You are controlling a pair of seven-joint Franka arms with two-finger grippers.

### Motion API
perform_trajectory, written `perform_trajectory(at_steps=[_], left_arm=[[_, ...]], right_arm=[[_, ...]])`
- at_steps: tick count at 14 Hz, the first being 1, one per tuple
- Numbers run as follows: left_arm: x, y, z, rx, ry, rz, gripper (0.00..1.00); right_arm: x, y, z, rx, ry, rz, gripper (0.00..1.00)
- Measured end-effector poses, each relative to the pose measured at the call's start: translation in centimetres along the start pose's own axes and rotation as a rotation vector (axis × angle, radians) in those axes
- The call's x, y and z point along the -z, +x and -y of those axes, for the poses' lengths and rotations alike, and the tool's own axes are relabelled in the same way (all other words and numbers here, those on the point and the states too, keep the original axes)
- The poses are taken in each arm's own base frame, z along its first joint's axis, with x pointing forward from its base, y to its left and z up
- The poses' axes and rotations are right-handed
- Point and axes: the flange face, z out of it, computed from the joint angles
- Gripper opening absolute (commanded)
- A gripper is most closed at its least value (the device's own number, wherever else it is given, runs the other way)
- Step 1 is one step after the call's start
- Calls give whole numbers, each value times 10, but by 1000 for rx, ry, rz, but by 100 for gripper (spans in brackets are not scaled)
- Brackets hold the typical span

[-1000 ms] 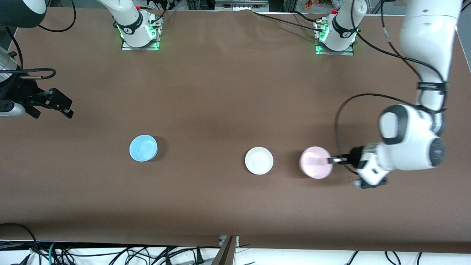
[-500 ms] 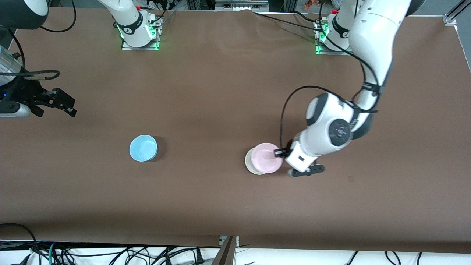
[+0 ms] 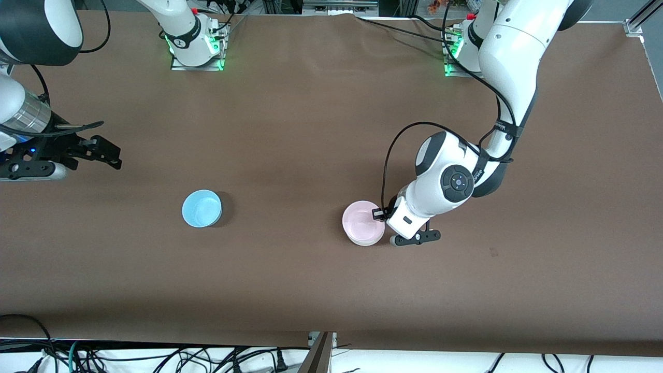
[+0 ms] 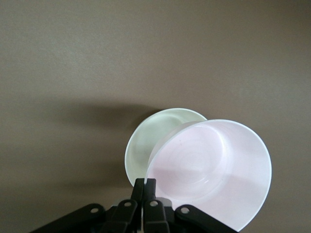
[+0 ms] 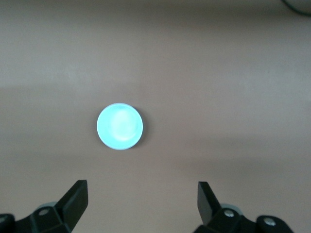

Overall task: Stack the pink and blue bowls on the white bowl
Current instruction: 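Carry the pink bowl with the left gripper onto the white bowl, then release the pink bowl while the right gripper reaches the blue bowl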

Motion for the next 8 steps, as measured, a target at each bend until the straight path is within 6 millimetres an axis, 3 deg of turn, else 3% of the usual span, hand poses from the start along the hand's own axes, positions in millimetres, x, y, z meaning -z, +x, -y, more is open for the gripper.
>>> perform_trajectory(at_steps=[4,8], left_arm=[[-12,-1,4,-4,17,12,0],[-24,-1,7,-1,24,26,0]], right_arm=[[-25,5,1,20,-3,57,100],[-80,20,-2,101,-8,131,100]])
